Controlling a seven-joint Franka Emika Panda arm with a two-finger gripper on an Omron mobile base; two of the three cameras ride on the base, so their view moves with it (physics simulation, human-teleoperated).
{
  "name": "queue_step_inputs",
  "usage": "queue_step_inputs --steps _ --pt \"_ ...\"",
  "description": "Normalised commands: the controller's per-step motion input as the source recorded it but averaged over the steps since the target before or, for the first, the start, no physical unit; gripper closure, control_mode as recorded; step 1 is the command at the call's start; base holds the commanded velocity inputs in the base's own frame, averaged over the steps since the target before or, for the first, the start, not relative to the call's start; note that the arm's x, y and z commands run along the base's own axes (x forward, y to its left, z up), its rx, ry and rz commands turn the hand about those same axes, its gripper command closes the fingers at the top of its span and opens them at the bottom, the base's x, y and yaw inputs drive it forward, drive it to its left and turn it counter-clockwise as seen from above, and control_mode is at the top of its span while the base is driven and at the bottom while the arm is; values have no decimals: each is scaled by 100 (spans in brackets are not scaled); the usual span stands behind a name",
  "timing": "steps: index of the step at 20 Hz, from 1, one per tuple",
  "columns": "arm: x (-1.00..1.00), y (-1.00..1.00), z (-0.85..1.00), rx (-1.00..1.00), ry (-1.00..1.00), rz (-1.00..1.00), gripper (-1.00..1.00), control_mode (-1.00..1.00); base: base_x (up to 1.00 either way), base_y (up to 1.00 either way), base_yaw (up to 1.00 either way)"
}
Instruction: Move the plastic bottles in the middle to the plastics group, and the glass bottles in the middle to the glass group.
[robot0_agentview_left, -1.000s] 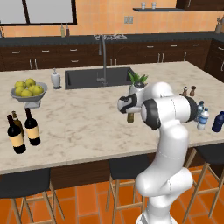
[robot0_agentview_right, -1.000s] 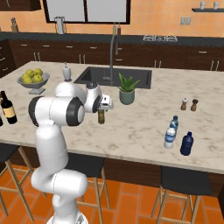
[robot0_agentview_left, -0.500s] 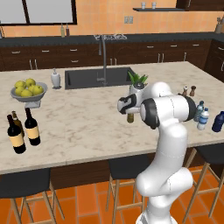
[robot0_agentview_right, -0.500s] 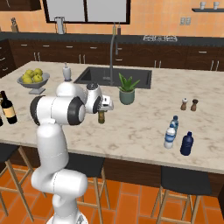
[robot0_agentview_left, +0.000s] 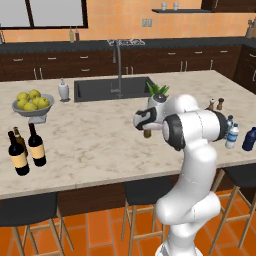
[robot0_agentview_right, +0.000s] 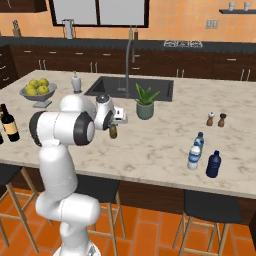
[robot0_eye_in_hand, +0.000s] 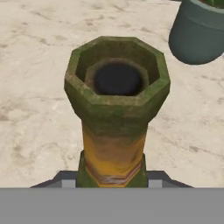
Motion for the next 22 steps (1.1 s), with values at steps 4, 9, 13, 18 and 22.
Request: queue_step_inputs --steps 4,9,13,18,22 --pt "-34 55 39 4 -6 26 100 -100 0 0 0" --pt "-46 97 26 0 1 41 100 -100 0 0 0" --pt "-40 100 3 1 0 45 100 -100 0 0 0" --pt "-21 100 -1 0 -3 47 100 -100 0 0 0" --pt "-9 100 -6 0 -8 43 100 -100 0 0 0"
